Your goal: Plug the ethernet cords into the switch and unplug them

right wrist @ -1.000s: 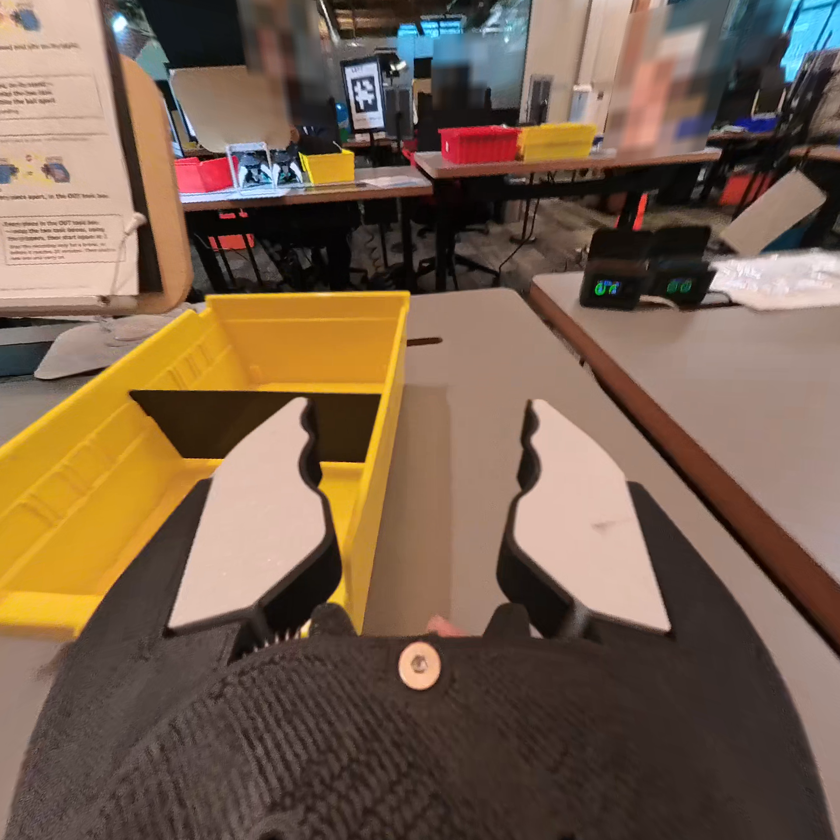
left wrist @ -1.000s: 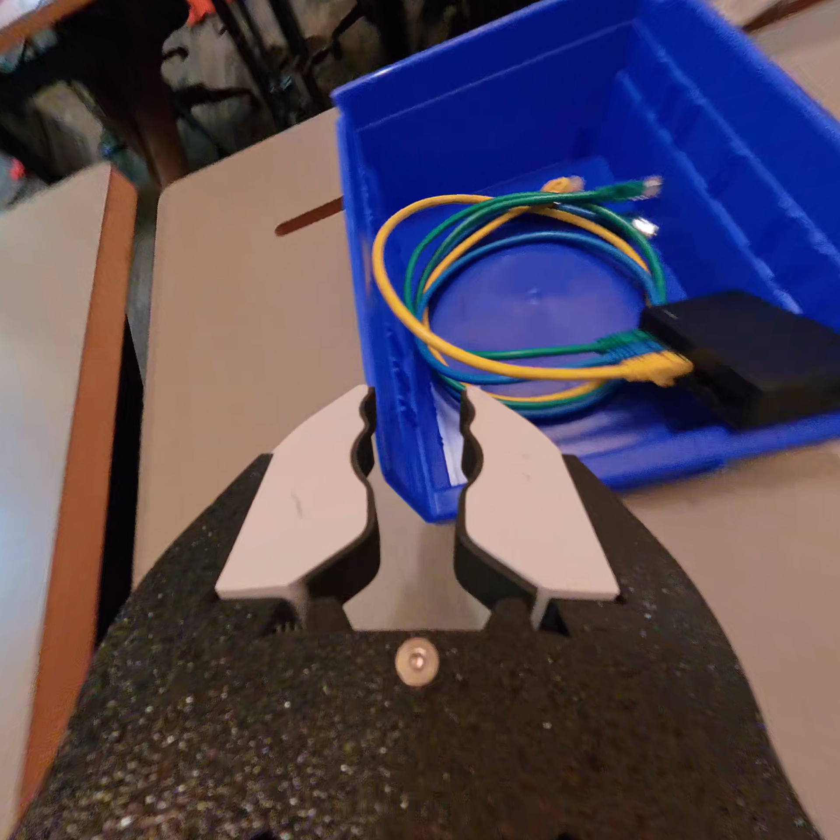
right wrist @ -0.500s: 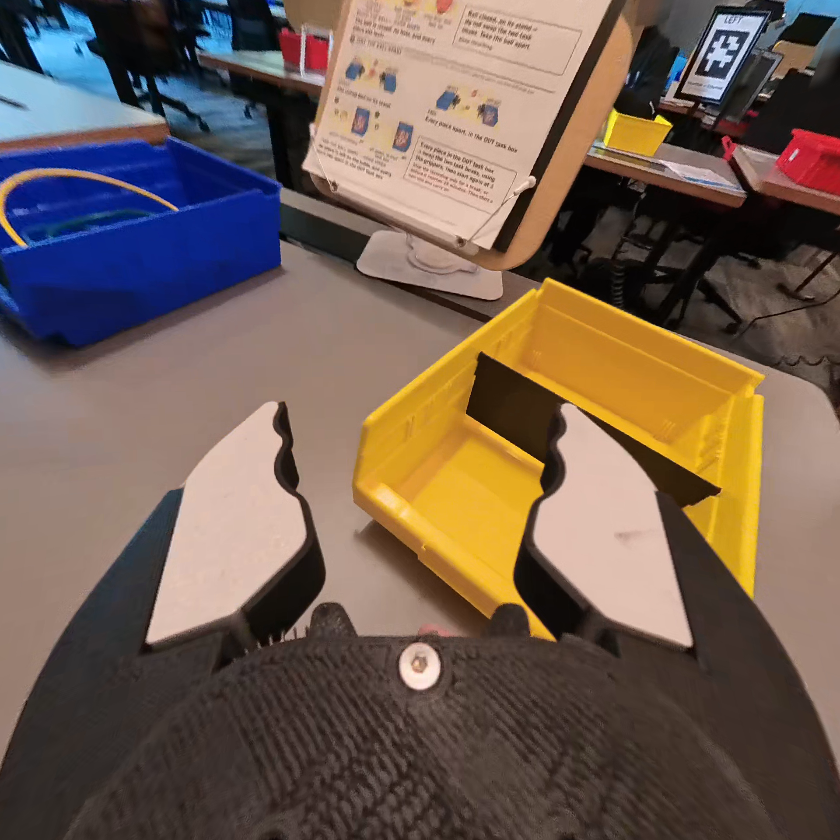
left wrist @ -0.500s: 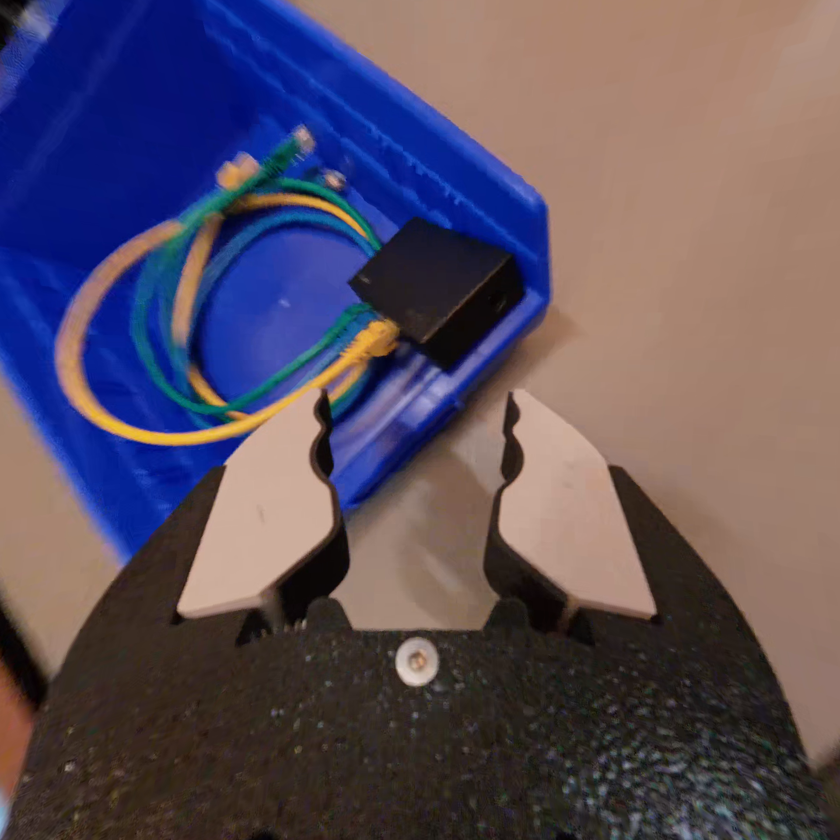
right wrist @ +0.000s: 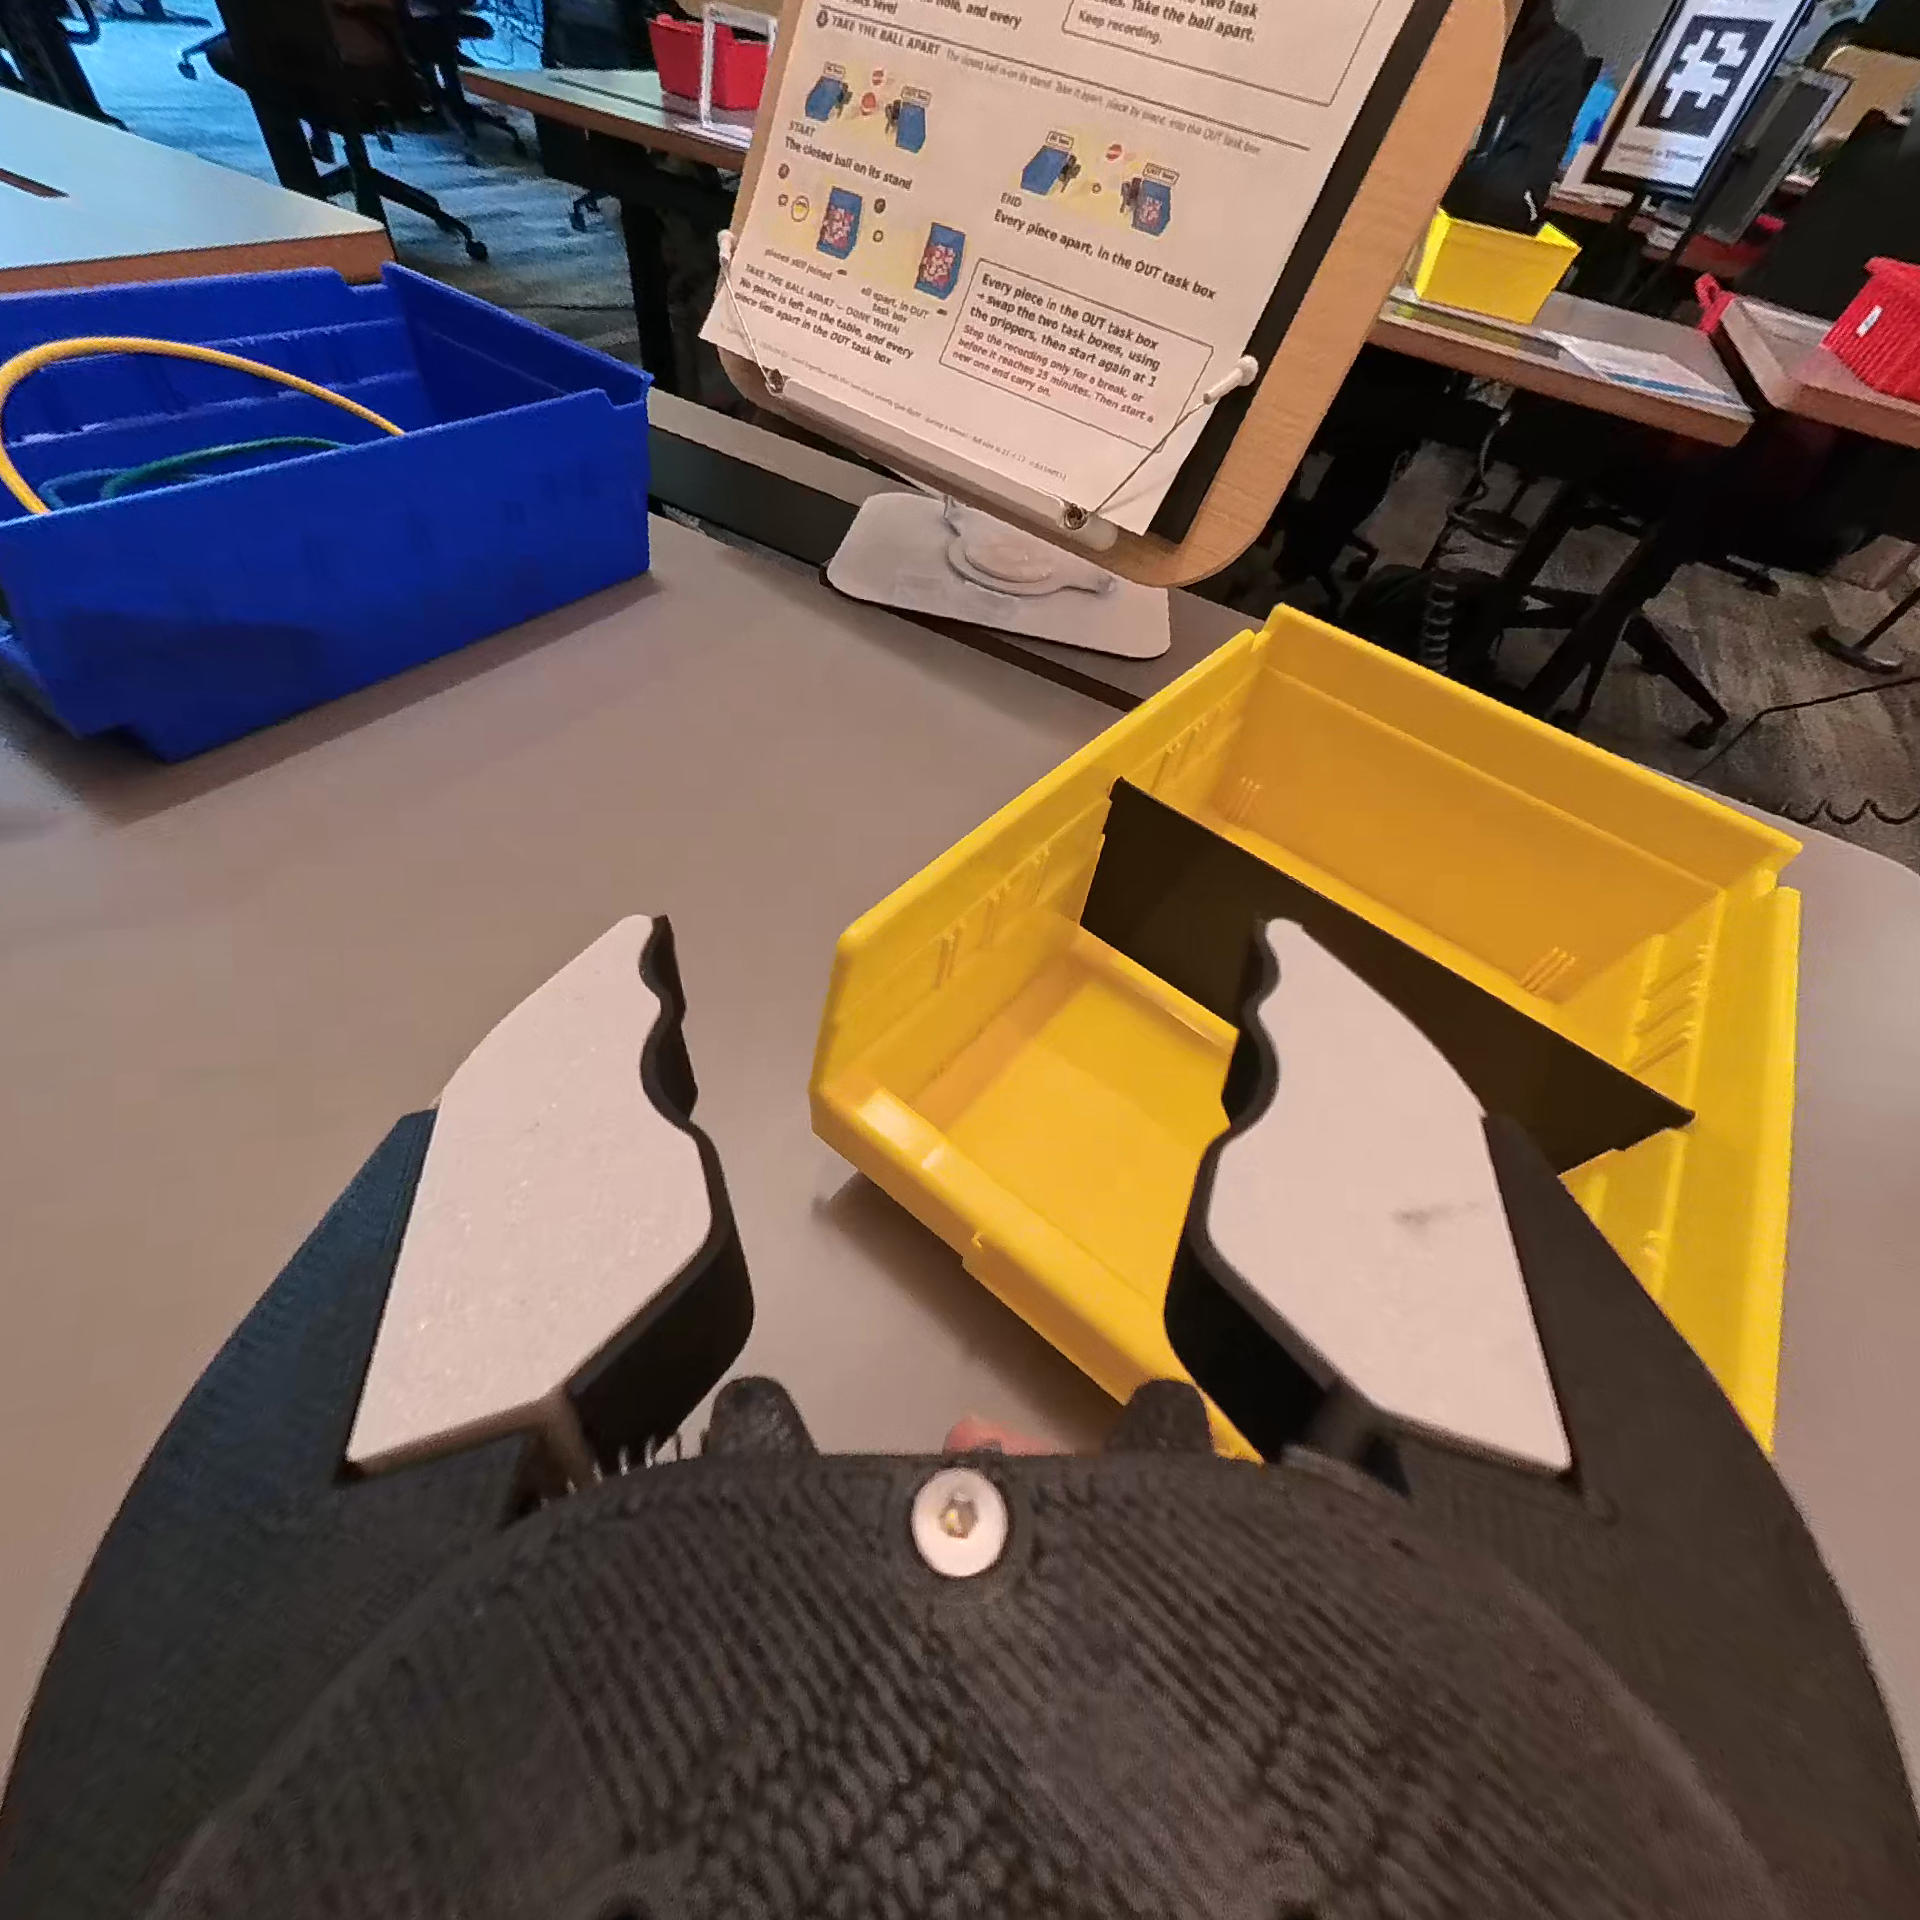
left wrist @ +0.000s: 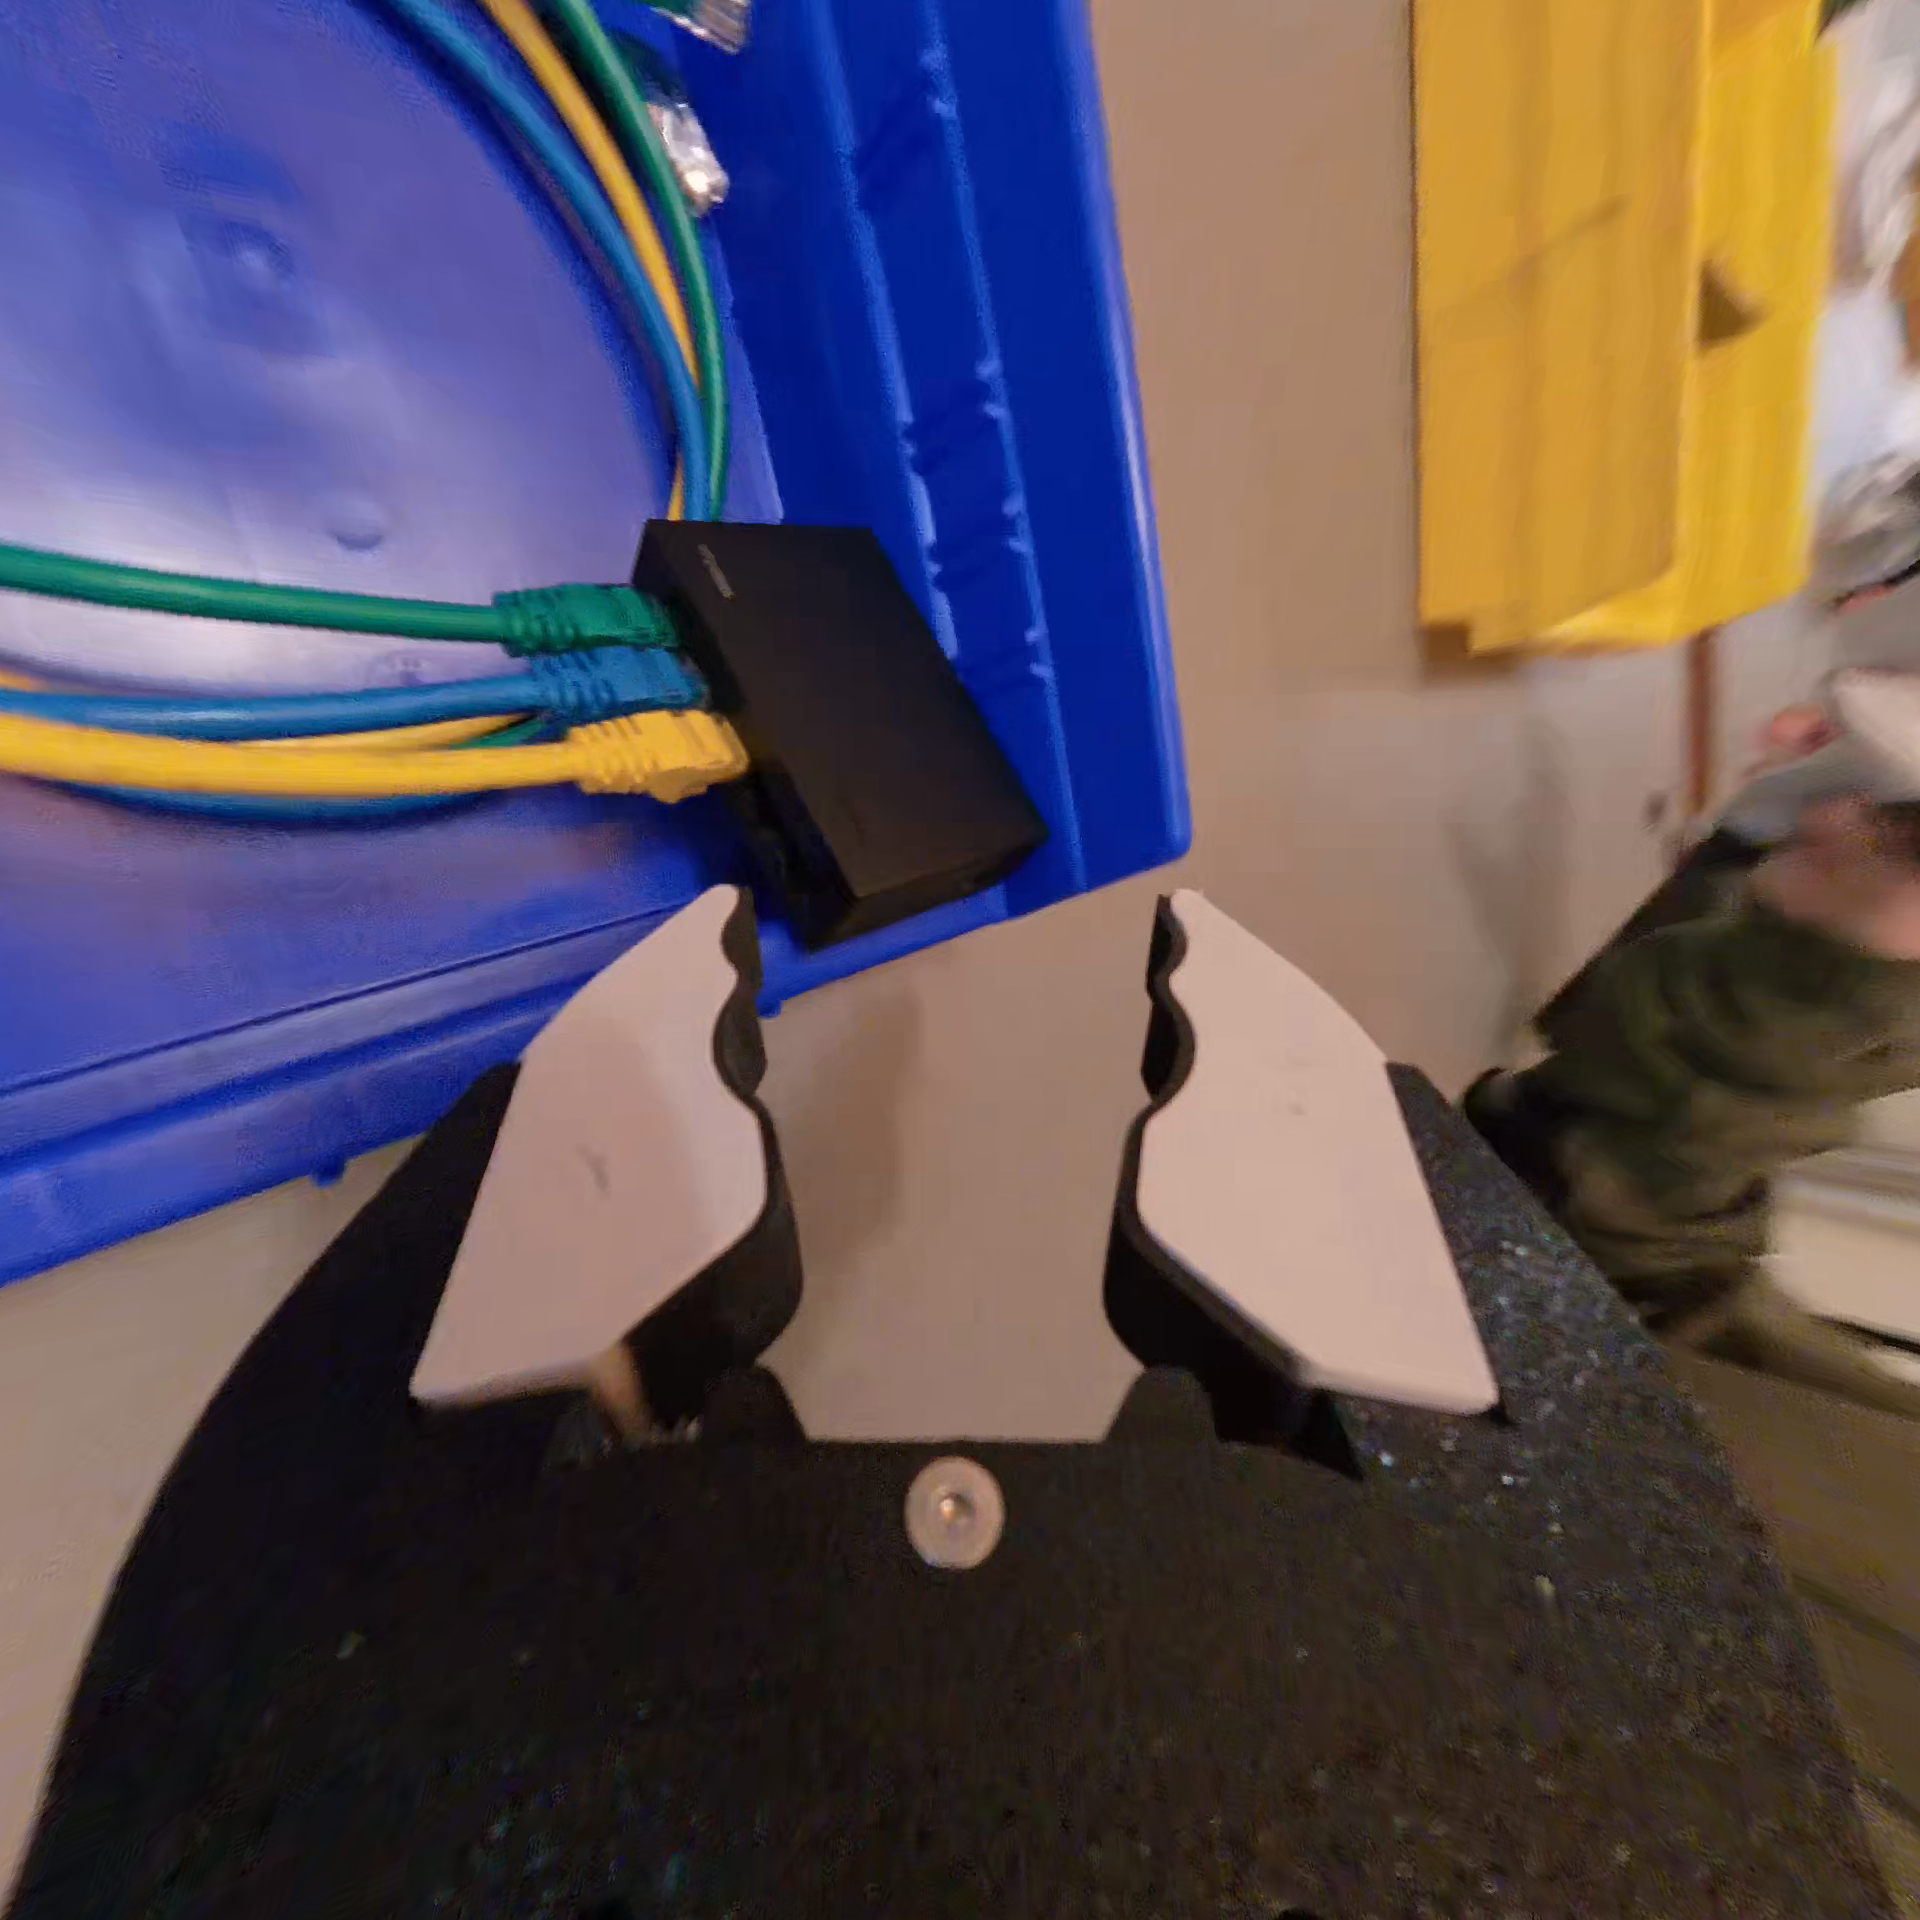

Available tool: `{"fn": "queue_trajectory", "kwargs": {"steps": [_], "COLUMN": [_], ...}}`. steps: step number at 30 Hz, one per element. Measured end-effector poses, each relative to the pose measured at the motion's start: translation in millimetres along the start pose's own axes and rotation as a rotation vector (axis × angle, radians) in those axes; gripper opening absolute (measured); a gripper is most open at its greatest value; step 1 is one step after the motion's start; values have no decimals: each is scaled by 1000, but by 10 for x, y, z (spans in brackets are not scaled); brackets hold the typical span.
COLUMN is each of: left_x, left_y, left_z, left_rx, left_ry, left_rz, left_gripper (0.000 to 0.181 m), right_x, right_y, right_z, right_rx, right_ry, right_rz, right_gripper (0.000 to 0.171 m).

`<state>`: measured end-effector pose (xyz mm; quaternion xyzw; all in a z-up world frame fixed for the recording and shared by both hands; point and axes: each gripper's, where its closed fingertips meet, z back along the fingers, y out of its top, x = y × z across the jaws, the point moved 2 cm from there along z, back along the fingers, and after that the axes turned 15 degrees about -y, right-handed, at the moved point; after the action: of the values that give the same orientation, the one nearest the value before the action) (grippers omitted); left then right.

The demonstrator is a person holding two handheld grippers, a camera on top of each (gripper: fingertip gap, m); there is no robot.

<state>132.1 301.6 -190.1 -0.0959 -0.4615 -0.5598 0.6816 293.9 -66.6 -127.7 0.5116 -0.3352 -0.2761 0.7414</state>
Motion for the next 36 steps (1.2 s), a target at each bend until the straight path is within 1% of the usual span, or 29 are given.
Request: {"fn": "queue_trajectory", "kwargs": {"steps": [1, 3, 5, 7, 8, 9, 12, 13, 14, 16, 18, 19, 21, 23, 26, 28, 30, 32, 34, 36], "left_x": [-26, -112, -96, -135, -165, -178, -124, -90, -84, -126, -152, -181, -204, -203, -149, -53, 39, 120, 202, 394], "left_y": [41, 82, 74, 29, 12, 15, 59, 75, 77, 77, 96, 90, 98, 87, 81, 143, 209, 244, 262, 299], "left_z": [24, 49, 18, -26, -51, -71, -132, -166, -197, -234, -233, -230, -225, -204, -136, -15, 137, 283, 426, 585], "left_rx": [16, 17, -20, -78, -100, -110, -134, -135, -140, -127, -77, -52, 23, 69, 136, 228, 317, 364, 374, 389], "left_ry": [-30, -52, -116, -102, -90, -93, -156, -186, -196, -183, -205, -208, -249, -280, -295, -341, -352, -311, -230, -206], "left_rz": [65, 161, 238, 260, 268, 289, 374, 395, 409, 430, 466, 476, 482, 438, 285, 203, 128, 39, -56, -153], "left_gripper": [71, 71, 71, 70, 63, 62, 69, 77, 76, 65, 55, 39, 35, 33, 32, 30, 29, 29, 28, 28], "right_x": [12, 46, 87, 103, 101, 98, 102, 112, 118, 119, 125, 128, 136, 139, 130, 115, 73, -22, -160, -360], "right_y": [-3, 4, 10, 1, -14, -34, -87, -98, -107, -112, -114, -118, -140, -161, -169, -144, -87, -9, 74, 174], "right_z": [5, 15, 19, 17, 12, 7, -9, -16, -20, -22, -25, -28, -43, -57, -69, -67, -58, -42, -21, 23], "right_rx": [1, 6, 10, 8, 0, -12, -39, -44, -48, -48, -46, -45, -50, -58, -63, -54, -28, 9, 42, 82], "right_ry": [1, 0, -9, -6, 0, 6, 4, -3, -5, 0, 2, 3, 4, 6, 8, 4, 5, 31, 75, 161], "right_rz": [-4, -13, -27, -46, -53, -56, -44, -39, -37, -41, -47, -48, -47, -49, -53, -51, -48, -45, -54, -76], "right_gripper": [101, 100, 100, 99, 99, 99, 99, 99, 99, 98, 98, 98, 97, 96, 96, 95, 92, 91, 90, 93]}}
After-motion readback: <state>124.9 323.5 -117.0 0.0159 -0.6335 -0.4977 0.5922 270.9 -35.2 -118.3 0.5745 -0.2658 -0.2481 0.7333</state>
